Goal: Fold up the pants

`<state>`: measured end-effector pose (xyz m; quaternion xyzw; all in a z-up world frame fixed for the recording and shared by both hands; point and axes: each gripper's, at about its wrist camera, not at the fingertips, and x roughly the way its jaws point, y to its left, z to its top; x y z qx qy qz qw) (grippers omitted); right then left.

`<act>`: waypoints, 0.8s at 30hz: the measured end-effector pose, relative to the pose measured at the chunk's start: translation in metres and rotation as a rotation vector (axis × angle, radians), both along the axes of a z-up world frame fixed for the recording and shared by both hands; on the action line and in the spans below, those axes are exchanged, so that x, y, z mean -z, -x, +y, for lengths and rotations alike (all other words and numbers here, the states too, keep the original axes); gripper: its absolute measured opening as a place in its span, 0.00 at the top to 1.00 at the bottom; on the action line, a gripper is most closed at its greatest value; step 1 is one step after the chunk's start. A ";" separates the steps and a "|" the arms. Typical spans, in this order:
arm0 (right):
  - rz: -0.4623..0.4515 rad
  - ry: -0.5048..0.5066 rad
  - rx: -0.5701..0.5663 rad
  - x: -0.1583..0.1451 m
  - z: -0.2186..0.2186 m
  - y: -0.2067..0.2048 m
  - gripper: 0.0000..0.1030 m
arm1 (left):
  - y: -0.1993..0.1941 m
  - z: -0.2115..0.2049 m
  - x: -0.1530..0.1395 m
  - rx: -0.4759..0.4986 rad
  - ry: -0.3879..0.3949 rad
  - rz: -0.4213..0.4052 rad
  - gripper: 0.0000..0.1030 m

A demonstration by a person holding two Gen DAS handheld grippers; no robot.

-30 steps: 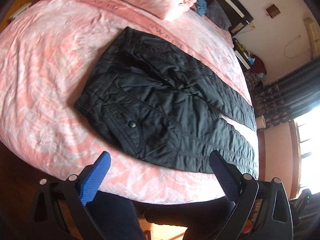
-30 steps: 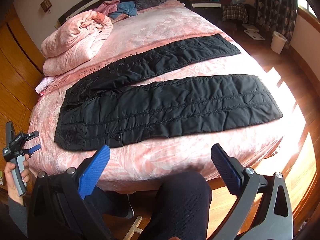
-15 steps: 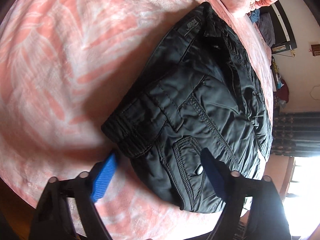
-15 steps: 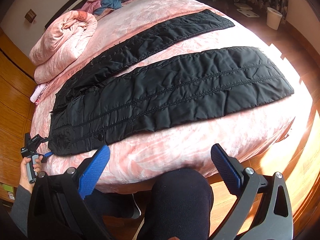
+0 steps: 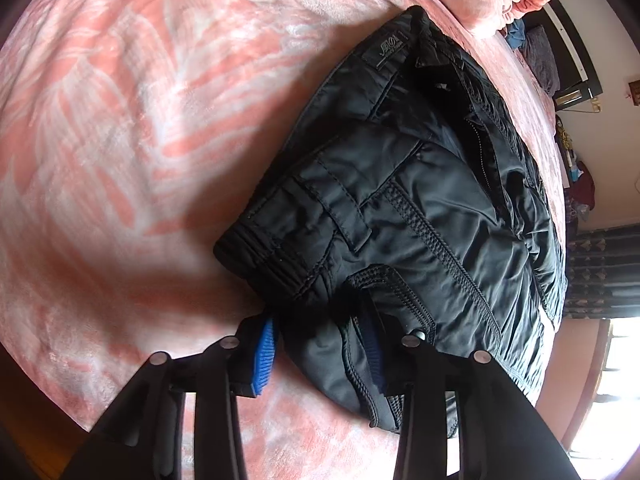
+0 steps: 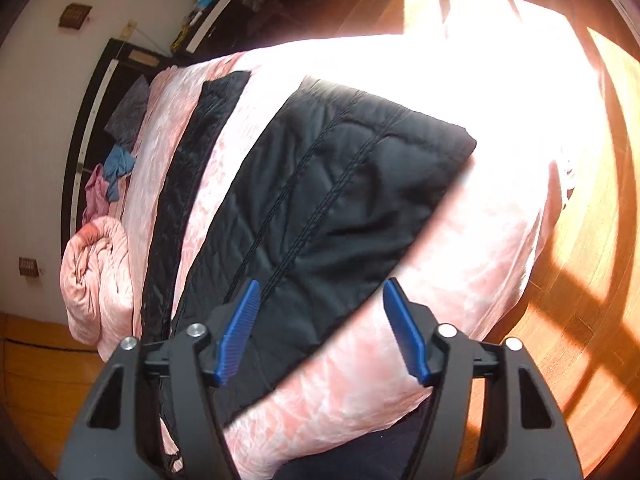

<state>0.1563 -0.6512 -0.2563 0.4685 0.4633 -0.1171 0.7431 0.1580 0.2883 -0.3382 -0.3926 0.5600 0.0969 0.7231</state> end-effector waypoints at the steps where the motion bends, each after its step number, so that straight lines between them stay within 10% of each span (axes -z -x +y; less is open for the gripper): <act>1: -0.001 -0.015 0.040 0.005 -0.015 0.002 0.32 | 0.002 0.001 0.001 -0.009 0.008 -0.005 0.58; 8: -0.032 -0.096 0.098 0.031 -0.056 -0.008 0.32 | 0.007 0.001 -0.001 -0.042 -0.032 -0.006 0.68; 11: -0.022 -0.085 0.044 0.035 -0.044 -0.020 0.87 | 0.016 0.006 -0.005 -0.108 -0.028 -0.026 0.80; 24: -0.002 -0.006 -0.062 0.027 -0.007 -0.002 0.92 | 0.059 0.031 -0.011 -0.306 -0.063 -0.070 0.83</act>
